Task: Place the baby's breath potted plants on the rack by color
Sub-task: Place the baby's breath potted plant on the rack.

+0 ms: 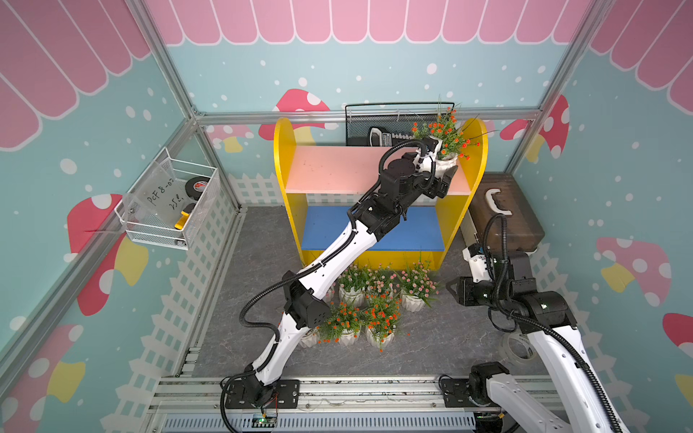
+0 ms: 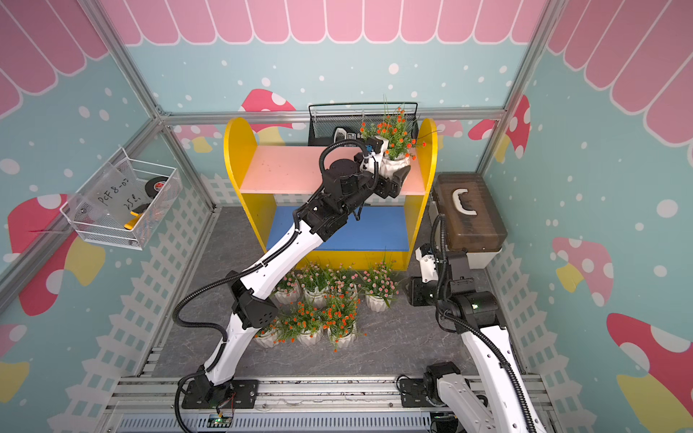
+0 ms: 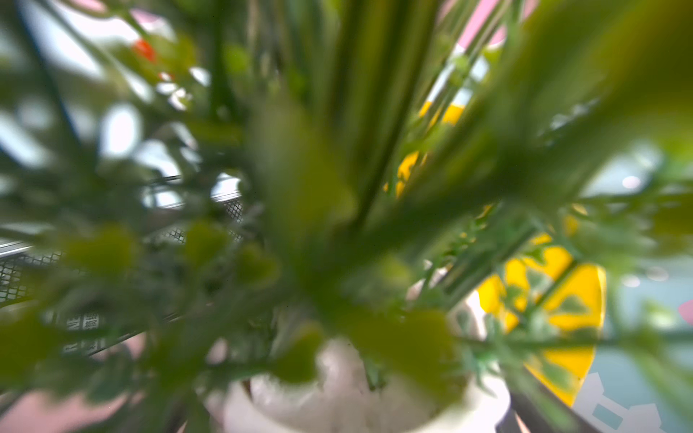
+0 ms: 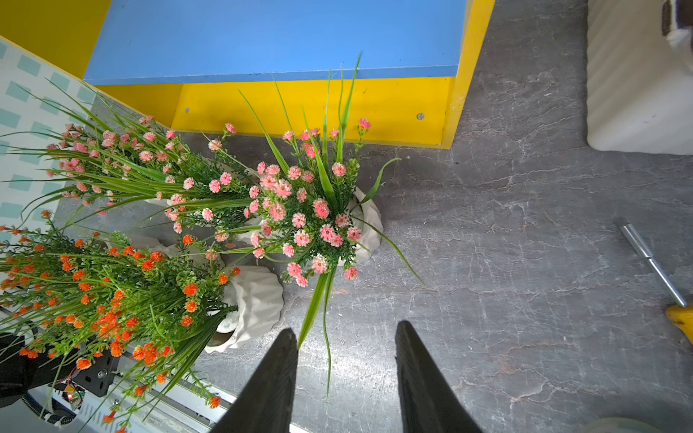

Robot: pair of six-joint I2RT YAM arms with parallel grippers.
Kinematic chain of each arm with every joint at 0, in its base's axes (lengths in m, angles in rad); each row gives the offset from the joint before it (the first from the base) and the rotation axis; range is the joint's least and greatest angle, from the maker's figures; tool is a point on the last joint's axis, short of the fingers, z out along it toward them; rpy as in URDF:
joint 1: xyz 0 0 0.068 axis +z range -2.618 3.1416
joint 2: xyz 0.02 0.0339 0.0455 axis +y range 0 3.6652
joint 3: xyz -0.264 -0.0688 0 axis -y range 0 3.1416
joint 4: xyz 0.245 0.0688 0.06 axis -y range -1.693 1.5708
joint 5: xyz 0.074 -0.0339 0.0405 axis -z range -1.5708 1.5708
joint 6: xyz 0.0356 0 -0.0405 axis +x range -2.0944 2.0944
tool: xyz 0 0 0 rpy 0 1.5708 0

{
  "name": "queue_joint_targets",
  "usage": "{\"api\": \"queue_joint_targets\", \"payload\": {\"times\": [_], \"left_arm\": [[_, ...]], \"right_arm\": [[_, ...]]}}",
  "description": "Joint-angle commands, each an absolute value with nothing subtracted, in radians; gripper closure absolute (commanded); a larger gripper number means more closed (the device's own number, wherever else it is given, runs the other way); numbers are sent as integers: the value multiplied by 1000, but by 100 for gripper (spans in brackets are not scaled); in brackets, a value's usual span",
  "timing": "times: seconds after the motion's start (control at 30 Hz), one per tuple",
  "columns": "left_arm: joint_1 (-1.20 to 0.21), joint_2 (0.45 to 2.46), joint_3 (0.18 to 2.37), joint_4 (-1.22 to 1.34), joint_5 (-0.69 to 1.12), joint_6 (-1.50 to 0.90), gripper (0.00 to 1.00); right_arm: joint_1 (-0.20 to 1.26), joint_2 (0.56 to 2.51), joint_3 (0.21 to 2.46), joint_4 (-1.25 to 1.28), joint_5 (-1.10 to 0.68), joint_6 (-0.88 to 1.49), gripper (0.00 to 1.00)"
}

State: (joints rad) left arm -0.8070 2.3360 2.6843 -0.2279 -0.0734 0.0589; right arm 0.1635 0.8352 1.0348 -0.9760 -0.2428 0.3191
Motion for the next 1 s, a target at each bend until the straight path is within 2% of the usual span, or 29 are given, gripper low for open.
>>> {"api": "queue_joint_targets", "payload": {"times": [0.0, 0.4, 0.97], "left_arm": [[-787, 2284, 2723, -180, -44, 71, 5], [-772, 2274, 2716, -162, 24, 96, 4], [-772, 2140, 2513, -252, 5, 114, 6]], "right_arm": [[160, 827, 1026, -973, -232, 311, 57], [160, 835, 1018, -967, -215, 305, 55], [160, 825, 1010, -964, -206, 303, 54]]}}
